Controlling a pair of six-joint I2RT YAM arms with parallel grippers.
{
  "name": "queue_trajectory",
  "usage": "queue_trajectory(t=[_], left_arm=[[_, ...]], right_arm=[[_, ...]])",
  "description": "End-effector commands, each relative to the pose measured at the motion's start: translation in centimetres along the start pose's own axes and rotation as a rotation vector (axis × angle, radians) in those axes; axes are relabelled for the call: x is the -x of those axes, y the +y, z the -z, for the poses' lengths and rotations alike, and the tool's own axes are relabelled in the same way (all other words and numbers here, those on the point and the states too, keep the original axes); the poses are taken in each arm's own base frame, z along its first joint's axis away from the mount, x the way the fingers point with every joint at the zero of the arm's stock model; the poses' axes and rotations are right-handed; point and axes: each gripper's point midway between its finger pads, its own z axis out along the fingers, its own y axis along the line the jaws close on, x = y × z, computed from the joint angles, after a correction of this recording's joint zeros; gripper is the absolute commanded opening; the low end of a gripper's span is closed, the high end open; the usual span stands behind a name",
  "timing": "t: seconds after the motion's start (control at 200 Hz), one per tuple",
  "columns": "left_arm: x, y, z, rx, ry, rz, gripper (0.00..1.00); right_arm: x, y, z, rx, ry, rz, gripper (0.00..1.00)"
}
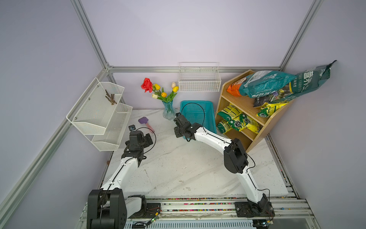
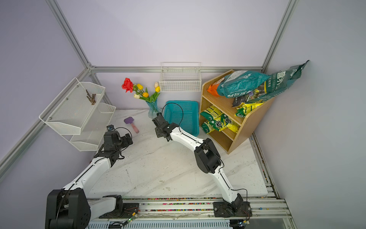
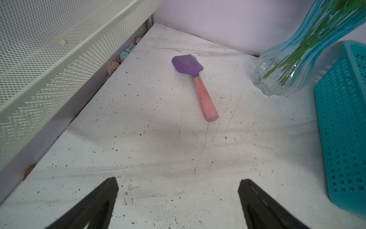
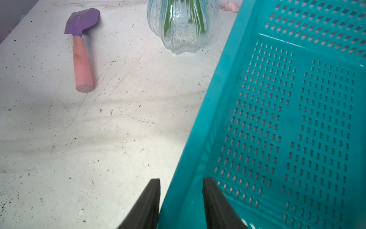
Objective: Take down the fertilizer bag from the shelf
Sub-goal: Adjust the storage box at the center of the board.
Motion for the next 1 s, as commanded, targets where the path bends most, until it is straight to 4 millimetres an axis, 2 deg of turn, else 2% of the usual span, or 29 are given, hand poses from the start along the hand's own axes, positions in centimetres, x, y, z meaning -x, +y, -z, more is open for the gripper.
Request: queue_trajectory(t=[0.0, 0.075, 0.17, 0.255, 0.385, 0.495, 0.56, 0.63, 0.8, 0.885, 0.955, 0.995], left_arm=[[5.3, -1.1, 1.2, -0.039, -0.113, 0.038, 1.00], [5.4, -1.0, 1.3, -0.037, -0.114, 0.039, 1.00], [5.3, -0.9, 1.3, -0.032, -0.114, 0.039, 1.00], [5.4, -0.8, 1.3, -0.030, -0.117, 0.040, 1.00], [5.5, -0.9, 1.3, -0.037, -0.116, 0.047, 1.00], [5.4, -1.1, 1.3, -0.051, -0.112, 0.051, 1.00], [5.4, -1.2, 1.3, -0.055, -0.111, 0.055, 1.00], [5.4, -1.3, 1.3, -0.064, -0.108, 0.060, 1.00], [5.1, -1.7, 1.0, -0.084, -0.092, 0.064, 1.00], [4.8, -2.0, 0.9, -0.100, -0.080, 0.062, 1.00], [4.6, -2.5, 0.7, -0.126, -0.069, 0.052, 1.00], [4.6, -2.8, 0.7, -0.142, -0.064, 0.049, 1.00]], right_arm=[[-0.3, -0.2, -0.7, -0.013, 0.007, -0.011, 0.38], [-0.8, -0.3, -0.9, -0.015, 0.017, -0.016, 0.32], [-1.2, -0.5, -0.8, -0.022, 0.028, -0.026, 0.19], [-1.5, -1.1, 0.2, -0.045, 0.045, -0.048, 0.19], [-2.7, -2.5, 3.0, -0.094, 0.074, -0.070, 0.18], [-5.1, -3.7, 5.9, -0.137, 0.101, -0.070, 0.18], [-6.7, -3.6, 7.6, -0.117, 0.127, -0.076, 0.18], [-8.8, -2.9, 9.3, -0.080, 0.160, -0.073, 0.19], [-14.5, 0.7, 13.4, 0.026, 0.262, 0.017, 0.18], [-16.8, 2.2, 15.7, 0.051, 0.293, 0.082, 0.18], [-18.4, 3.1, 17.3, 0.089, 0.317, 0.129, 0.21], [-19.2, 3.1, 18.0, 0.096, 0.330, 0.141, 0.26]])
